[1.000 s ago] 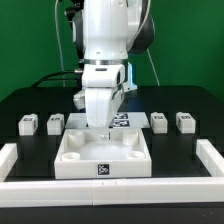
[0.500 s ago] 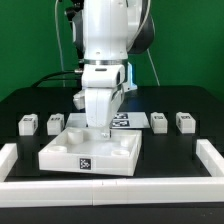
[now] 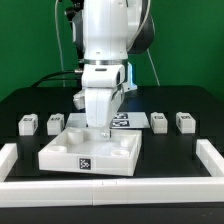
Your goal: Assemble square table
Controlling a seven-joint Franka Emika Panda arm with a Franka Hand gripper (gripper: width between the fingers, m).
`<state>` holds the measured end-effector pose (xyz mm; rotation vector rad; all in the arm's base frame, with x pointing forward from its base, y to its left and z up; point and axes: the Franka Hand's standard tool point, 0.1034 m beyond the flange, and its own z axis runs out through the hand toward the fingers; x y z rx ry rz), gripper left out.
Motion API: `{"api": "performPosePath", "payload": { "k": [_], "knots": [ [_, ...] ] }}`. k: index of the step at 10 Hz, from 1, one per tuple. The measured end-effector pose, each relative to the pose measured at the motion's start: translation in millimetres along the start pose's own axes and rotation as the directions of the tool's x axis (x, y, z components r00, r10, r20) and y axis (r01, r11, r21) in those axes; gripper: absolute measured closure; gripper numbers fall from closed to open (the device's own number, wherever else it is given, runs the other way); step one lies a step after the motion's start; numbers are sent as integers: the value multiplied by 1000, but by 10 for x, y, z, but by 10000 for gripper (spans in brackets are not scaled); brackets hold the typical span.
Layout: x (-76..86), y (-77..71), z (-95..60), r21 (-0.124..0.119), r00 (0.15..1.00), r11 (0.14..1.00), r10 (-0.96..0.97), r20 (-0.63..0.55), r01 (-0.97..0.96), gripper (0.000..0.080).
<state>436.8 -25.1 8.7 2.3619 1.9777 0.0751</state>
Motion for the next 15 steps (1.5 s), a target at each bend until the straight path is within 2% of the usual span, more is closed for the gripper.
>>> {"api": "performPosePath", "payload": {
  "k": [2,4,5,10,12,13,14,15],
  "knots": [
    [446,110,-5,-17,991,991,-130,-9,130,740],
    [842,241,11,-17,979,979,-205,4,205,740],
    [938,271,14,-24,975,975,-221,4,221,740],
    [934,277,15,-24,976,976,-218,4,218,740],
    [1051,400,27,-24,974,974,-226,7,226,740],
    [1054,403,27,-7,973,973,-229,16,229,739],
    [1070,401,27,-1,975,975,-220,18,220,739],
    [1070,400,31,20,978,978,-207,30,206,739]
  ]
}}
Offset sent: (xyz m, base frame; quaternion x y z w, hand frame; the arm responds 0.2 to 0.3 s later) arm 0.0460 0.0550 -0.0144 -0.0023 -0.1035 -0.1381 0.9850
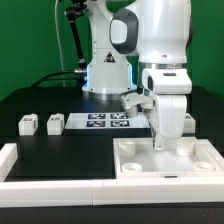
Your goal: Assemble square table
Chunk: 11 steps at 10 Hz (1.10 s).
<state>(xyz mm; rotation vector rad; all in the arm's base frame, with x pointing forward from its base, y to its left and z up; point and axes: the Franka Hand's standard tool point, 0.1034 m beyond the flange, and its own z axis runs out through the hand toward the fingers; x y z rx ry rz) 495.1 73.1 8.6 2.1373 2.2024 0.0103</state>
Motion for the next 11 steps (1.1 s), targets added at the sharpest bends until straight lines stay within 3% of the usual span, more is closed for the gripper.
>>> {"api": "performPosePath", "payload": {
  "k": [1,3,4,7,11],
  "knots": [
    [0,0,2,18,1000,1000,8,11,-9,739],
    [-5,-1,4,16,1000,1000,7,10,-8,739],
    [-6,-1,5,16,1000,1000,8,10,-8,643],
    [-8,-1,5,16,1000,1000,8,10,-8,209],
    [-10,-1,6,16,1000,1000,8,11,-8,155]
  ]
}}
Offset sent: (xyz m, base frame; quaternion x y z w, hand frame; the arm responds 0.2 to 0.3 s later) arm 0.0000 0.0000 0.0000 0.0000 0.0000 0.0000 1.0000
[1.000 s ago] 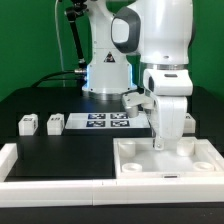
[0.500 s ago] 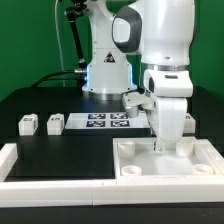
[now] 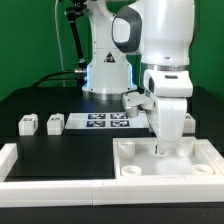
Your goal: Assemble square table
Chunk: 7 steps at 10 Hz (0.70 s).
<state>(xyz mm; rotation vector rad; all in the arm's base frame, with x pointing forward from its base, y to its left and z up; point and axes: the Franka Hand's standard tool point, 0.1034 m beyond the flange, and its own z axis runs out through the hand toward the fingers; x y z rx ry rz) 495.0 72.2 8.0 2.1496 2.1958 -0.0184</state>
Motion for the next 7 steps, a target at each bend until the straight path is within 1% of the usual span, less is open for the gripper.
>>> {"api": "performPosePath", "payload": {
  "k": [5,6,7],
  "knots": [
    [-1,1,-2,0,1000,1000,2,0,-2,151],
    [15,-13,-67,-6,999,999,52,1,-52,151],
    [57,-53,-185,-15,997,997,79,3,-79,151]
  ]
}}
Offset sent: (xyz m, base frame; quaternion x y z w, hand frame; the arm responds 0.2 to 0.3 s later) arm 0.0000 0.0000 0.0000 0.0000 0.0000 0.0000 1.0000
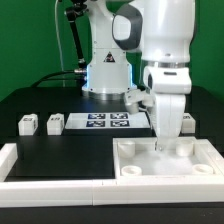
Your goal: Assemble square table
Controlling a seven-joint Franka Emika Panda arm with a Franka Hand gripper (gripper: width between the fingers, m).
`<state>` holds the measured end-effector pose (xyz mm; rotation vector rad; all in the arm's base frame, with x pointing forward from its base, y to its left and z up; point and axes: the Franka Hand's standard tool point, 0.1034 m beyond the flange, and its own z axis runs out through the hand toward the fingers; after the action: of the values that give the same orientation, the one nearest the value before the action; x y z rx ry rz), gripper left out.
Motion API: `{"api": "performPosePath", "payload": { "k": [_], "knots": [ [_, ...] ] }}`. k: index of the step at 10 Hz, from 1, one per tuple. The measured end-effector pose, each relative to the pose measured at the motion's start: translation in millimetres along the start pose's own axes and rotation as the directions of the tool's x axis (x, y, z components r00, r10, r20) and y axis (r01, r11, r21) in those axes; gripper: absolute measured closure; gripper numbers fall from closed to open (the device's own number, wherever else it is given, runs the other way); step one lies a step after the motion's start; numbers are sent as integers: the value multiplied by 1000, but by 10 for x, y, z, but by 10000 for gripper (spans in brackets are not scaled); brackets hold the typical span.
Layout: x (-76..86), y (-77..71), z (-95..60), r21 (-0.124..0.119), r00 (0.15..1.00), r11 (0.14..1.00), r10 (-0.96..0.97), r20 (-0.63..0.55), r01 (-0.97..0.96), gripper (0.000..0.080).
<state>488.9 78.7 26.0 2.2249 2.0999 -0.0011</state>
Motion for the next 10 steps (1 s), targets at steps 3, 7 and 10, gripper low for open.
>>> {"api": "performPosePath", "payload": {
  "k": [3,7,10],
  "knots": [
    [265,-139,-245,6,961,961,275,35,-275,151],
    [547,-235,-300,-4,833,833,553,19,-553,151],
    [568,-250,-292,8,729,729,684,17,-685,151]
  ]
}}
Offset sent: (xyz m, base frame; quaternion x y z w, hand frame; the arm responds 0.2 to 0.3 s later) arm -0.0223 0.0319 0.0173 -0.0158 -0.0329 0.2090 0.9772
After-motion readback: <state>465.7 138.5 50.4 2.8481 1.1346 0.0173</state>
